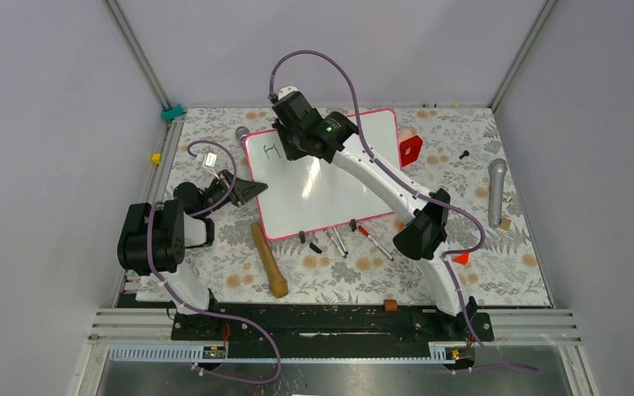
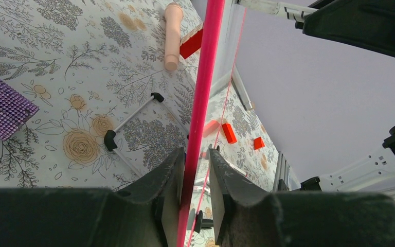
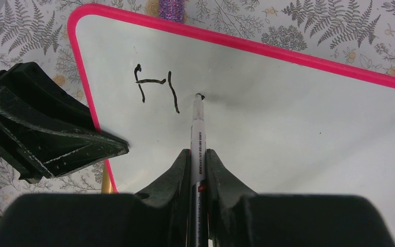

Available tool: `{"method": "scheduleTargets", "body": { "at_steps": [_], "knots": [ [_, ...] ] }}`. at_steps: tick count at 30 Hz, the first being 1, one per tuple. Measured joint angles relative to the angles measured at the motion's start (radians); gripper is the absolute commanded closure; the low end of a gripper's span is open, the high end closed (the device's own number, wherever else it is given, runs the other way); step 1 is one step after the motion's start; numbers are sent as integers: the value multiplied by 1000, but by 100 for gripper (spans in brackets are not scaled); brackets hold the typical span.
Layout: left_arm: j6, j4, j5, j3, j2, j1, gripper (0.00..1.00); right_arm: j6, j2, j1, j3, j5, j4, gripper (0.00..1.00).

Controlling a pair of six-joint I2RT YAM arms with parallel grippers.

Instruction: Write a sentence on the whiteboard

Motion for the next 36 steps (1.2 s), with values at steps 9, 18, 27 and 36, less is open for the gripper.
{"method": "scheduleTargets", "body": {
  "at_steps": [9,18,27,36],
  "knots": [
    [0,0,0,0,0,0,77,0,0,1,-2,-30,1,100],
    [0,0,0,0,0,0,83,-6,0,1,-6,-49,-14,100],
    [-17,31,22,3,0,-6,98,-18,0,1,-8,-19,-26,100],
    [-20,31,26,6,0,-6,100,-19,10,3,13,7,-33,100]
  ]
}}
